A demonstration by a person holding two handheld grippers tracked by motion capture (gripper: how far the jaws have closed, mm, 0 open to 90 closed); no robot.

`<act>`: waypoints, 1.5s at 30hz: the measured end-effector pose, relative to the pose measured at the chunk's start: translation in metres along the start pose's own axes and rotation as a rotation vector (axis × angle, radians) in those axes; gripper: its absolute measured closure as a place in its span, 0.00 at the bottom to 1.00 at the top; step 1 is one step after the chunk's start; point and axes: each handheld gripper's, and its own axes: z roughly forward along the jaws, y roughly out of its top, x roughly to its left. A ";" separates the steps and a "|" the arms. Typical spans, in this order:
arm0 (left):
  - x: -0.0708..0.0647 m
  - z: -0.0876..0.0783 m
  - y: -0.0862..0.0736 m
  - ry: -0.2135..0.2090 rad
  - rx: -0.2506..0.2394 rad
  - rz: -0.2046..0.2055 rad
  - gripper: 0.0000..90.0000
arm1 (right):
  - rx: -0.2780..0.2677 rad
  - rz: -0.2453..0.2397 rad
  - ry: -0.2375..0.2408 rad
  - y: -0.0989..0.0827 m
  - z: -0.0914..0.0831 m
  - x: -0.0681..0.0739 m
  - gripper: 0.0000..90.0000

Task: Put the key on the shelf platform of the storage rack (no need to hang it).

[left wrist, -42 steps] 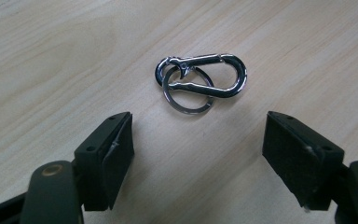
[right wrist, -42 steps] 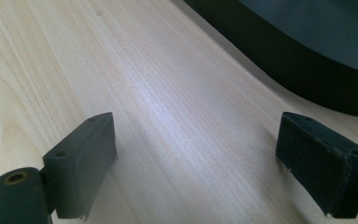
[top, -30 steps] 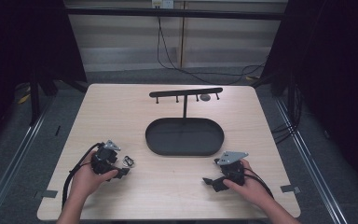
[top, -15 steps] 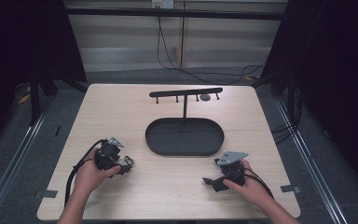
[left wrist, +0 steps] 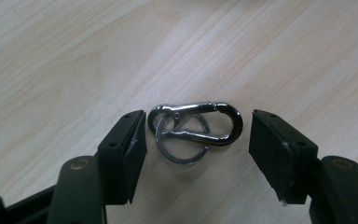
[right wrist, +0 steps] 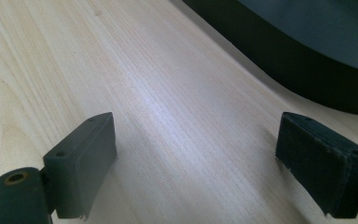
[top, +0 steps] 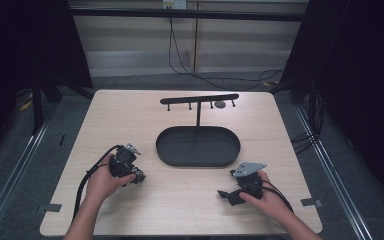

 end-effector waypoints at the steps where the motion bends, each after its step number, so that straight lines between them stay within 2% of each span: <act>1: -0.001 0.001 0.001 0.003 0.002 -0.006 0.41 | 0.000 0.000 0.000 0.000 0.000 0.000 0.13; 2: 0.000 0.001 0.002 0.004 0.010 0.007 0.42 | 0.000 0.000 0.000 0.000 0.000 0.000 0.13; 8: 0.002 0.004 0.006 -0.003 0.044 0.014 0.45 | 0.000 0.001 -0.001 0.000 0.000 0.000 0.13; 12: 0.002 0.005 0.009 -0.006 0.055 -0.001 0.46 | 0.000 0.001 -0.001 0.000 0.000 0.000 0.13; 17: 0.002 0.006 0.013 0.002 0.087 0.009 0.47 | 0.000 0.001 -0.001 0.000 0.000 0.000 0.13; 22: 0.002 0.006 0.016 0.004 0.109 -0.003 0.47 | 0.000 0.001 -0.001 0.000 0.000 0.000 0.13; 26: 0.002 0.005 0.018 0.021 0.139 -0.007 0.47 | 0.000 0.001 -0.001 0.000 0.000 0.000 0.13; 28: 0.002 0.003 0.019 0.017 0.136 -0.005 0.48 | 0.000 0.001 -0.001 0.000 0.000 0.000 0.13; 31: 0.003 -0.007 0.022 -0.001 0.120 -0.013 0.68 | 0.000 0.001 -0.001 0.000 0.000 0.000 0.13; 32: 0.003 -0.008 0.022 -0.004 0.113 -0.022 0.70 | 0.000 0.001 -0.001 0.000 0.000 0.000 0.13; 35: 0.004 -0.007 0.022 0.000 0.139 -0.028 0.70 | 0.000 0.001 -0.001 0.000 0.000 0.000 0.13; 41: 0.006 -0.003 0.020 -0.002 0.161 -0.067 0.86 | 0.000 0.001 -0.001 0.000 0.000 0.000 0.13; 45: 0.008 -0.004 0.021 -0.013 0.147 -0.083 0.88 | 0.000 0.001 -0.001 0.000 0.000 0.000 0.13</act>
